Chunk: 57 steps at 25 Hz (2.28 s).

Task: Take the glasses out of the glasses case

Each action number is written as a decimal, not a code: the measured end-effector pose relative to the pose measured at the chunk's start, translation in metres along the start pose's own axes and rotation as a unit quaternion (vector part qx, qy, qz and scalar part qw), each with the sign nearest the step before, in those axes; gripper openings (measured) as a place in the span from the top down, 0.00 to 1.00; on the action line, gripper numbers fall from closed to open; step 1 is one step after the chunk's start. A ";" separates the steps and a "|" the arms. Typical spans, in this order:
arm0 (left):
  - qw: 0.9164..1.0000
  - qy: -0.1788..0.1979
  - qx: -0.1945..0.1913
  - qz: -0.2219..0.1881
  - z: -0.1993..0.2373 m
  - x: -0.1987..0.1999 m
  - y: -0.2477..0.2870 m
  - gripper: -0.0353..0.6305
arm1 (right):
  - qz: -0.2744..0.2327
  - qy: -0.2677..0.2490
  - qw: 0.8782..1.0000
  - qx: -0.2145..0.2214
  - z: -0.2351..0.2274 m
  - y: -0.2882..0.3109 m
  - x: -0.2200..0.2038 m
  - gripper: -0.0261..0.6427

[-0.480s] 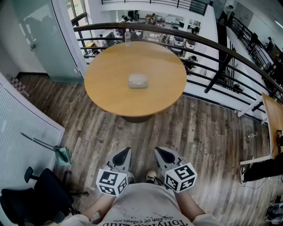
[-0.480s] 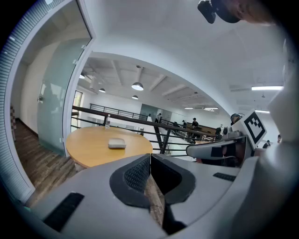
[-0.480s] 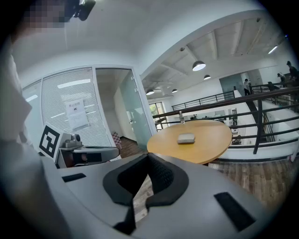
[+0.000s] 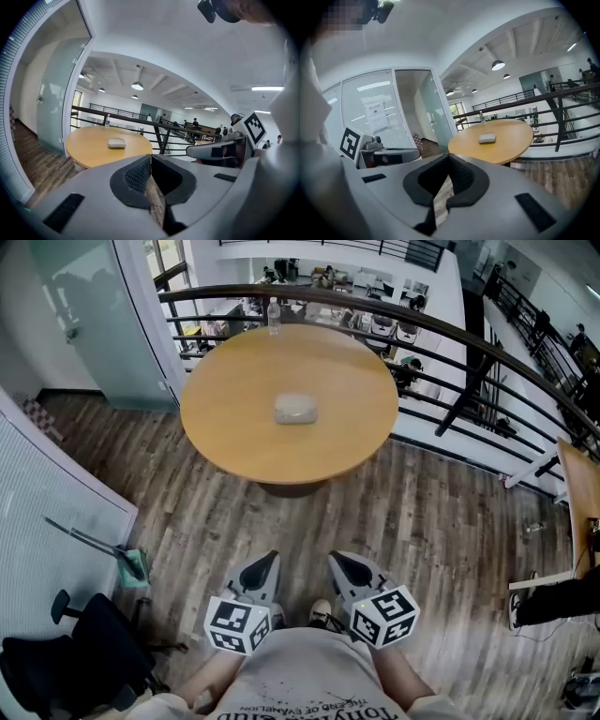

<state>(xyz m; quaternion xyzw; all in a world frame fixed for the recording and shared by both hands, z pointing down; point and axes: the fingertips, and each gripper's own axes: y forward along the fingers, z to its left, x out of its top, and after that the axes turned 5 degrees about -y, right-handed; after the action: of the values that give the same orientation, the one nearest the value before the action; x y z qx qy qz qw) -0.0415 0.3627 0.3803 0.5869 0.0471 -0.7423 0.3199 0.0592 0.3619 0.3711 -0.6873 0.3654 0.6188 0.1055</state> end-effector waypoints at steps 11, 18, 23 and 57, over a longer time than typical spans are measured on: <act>1.000 0.001 -0.009 0.003 0.013 0.003 -0.005 0.91 | 0.001 0.013 1.000 -0.009 0.008 0.013 0.000 0.93; 1.000 0.021 -0.012 0.013 0.037 0.004 -0.017 0.91 | 0.000 0.012 1.000 -0.021 0.024 0.029 0.002 0.93; 0.999 0.024 -0.023 0.016 0.059 0.008 -0.024 0.91 | 0.000 0.011 0.999 -0.035 0.032 0.044 0.006 0.93; 0.999 0.003 -0.027 0.019 0.157 0.112 0.228 0.91 | 0.002 -0.018 1.000 -0.009 -0.170 0.232 0.111 0.93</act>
<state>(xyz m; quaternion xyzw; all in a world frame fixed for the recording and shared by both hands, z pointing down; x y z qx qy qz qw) -0.0644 0.0651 0.3967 0.5809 0.0563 -0.7329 0.3496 0.0405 0.0542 0.3755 -0.6767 0.3589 0.6343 0.1044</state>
